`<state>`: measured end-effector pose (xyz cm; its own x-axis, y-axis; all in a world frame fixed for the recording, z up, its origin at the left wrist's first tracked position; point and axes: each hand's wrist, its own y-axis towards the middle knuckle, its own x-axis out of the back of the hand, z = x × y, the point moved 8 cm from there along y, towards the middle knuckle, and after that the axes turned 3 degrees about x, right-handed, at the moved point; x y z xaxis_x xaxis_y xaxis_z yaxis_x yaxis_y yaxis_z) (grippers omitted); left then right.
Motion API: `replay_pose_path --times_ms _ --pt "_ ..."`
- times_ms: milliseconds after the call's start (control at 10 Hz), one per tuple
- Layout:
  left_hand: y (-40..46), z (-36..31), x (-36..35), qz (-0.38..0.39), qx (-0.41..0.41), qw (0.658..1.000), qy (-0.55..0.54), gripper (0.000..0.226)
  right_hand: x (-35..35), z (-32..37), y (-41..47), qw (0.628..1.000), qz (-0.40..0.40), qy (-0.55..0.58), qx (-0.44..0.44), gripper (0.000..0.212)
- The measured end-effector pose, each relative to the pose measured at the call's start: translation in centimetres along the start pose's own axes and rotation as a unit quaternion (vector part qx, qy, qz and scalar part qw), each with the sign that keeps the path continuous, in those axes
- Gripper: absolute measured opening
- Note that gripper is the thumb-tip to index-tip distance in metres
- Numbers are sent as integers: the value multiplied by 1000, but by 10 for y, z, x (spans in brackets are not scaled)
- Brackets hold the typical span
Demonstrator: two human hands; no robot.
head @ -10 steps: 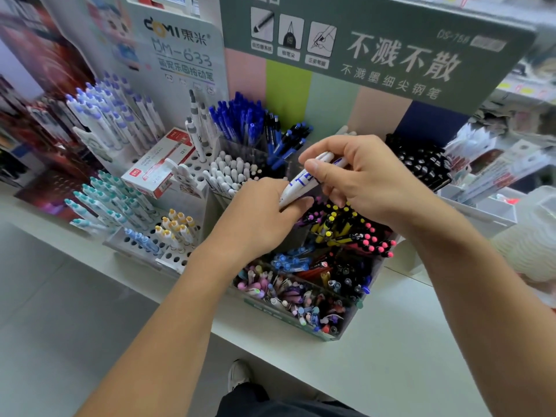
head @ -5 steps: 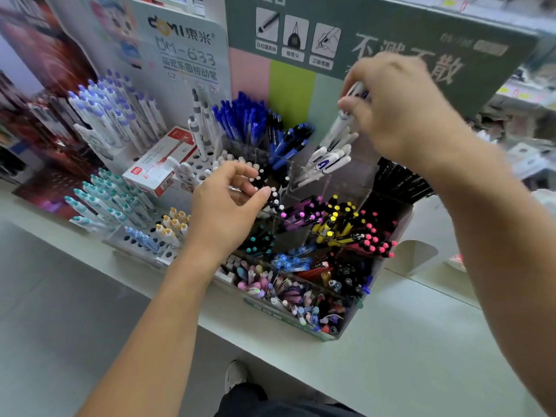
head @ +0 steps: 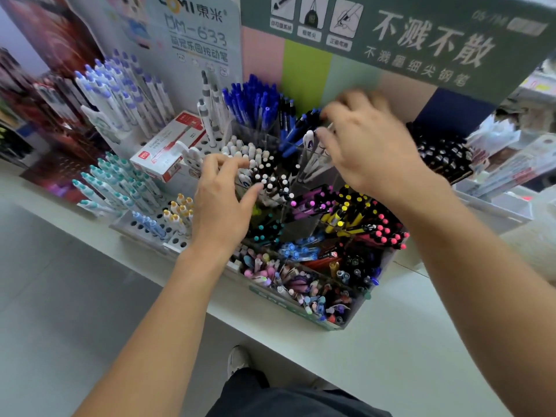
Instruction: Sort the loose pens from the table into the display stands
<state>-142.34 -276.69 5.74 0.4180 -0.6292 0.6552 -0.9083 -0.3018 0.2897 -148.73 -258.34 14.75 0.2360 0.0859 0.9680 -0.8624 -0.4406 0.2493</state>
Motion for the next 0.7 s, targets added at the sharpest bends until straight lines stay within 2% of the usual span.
replay_pose_path --times_ms 100,200,400,500,600,700 --pt "6 4 -2 -16 -17 1000 -16 27 17 -15 -19 991 -55 35 -120 38" --pt "13 5 -2 -24 -28 999 -28 20 12 -10 -22 989 -20 50 -136 22" --pt "16 7 3 -48 -24 996 -67 21 3 5 -8 984 -73 120 -110 13" --pt "12 6 2 -43 -23 995 -85 23 -4 9 -10 976 -88 182 -78 33" --pt "1 10 2 -36 -15 992 -124 33 4 5 -31 971 -133 191 -52 47" --pt "-15 14 -2 -66 7 992 -111 41 7 5 -71 954 -205 212 -59 34"
